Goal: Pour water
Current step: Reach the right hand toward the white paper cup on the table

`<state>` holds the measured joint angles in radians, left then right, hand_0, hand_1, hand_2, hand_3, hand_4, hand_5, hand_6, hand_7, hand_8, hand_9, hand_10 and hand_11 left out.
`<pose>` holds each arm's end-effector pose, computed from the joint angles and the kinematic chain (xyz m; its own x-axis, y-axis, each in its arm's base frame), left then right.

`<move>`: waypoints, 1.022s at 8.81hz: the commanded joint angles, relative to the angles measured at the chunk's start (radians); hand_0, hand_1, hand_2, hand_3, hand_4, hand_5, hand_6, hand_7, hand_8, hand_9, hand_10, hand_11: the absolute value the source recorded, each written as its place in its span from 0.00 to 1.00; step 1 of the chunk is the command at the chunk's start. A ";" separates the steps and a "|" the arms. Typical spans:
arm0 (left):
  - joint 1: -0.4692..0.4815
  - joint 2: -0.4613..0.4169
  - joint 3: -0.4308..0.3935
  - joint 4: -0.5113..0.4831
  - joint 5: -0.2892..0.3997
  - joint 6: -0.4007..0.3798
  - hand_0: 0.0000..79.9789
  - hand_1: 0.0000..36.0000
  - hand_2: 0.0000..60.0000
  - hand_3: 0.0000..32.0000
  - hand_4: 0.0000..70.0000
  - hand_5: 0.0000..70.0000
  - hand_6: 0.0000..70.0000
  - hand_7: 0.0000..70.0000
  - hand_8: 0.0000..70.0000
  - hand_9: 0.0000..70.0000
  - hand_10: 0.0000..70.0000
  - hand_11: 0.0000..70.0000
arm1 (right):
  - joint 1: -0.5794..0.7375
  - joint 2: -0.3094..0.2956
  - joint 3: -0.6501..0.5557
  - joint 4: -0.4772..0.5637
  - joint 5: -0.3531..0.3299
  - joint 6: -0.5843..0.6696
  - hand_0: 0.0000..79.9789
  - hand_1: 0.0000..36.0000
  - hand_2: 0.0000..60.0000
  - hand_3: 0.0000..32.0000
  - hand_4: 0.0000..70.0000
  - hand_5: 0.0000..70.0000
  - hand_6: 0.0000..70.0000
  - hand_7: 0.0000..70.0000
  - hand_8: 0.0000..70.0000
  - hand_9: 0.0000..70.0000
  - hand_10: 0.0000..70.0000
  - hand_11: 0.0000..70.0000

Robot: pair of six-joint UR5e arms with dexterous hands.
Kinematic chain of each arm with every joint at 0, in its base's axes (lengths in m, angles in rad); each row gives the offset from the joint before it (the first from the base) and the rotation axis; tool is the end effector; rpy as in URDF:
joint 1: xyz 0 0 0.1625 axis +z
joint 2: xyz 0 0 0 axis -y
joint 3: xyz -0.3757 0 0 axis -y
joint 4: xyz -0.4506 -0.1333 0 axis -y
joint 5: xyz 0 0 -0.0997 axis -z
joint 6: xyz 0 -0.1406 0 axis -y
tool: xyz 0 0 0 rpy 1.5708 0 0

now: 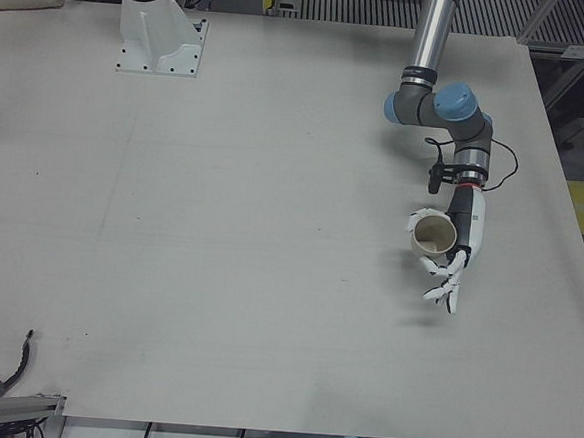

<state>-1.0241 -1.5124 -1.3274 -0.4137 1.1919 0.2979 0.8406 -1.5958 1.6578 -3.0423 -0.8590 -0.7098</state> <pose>0.1272 -0.5655 0.7560 -0.9584 -0.1335 -0.2522 0.2335 0.1408 -0.9621 -0.2067 -0.5685 0.5915 -0.8239 -0.0592 0.5637 -0.5666 0.1069 -0.8170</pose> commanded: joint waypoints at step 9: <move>0.001 0.023 0.008 -0.014 -0.003 0.001 0.57 0.28 0.81 0.00 1.00 1.00 0.21 0.33 0.04 0.07 0.12 0.16 | -0.139 0.129 -0.259 0.065 0.106 0.302 0.58 0.17 0.00 0.00 0.10 0.00 0.00 0.00 0.03 0.04 0.00 0.00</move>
<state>-1.0235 -1.4902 -1.3226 -0.4263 1.1889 0.2971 0.7414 -1.4792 1.4138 -2.9776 -0.7585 -0.4131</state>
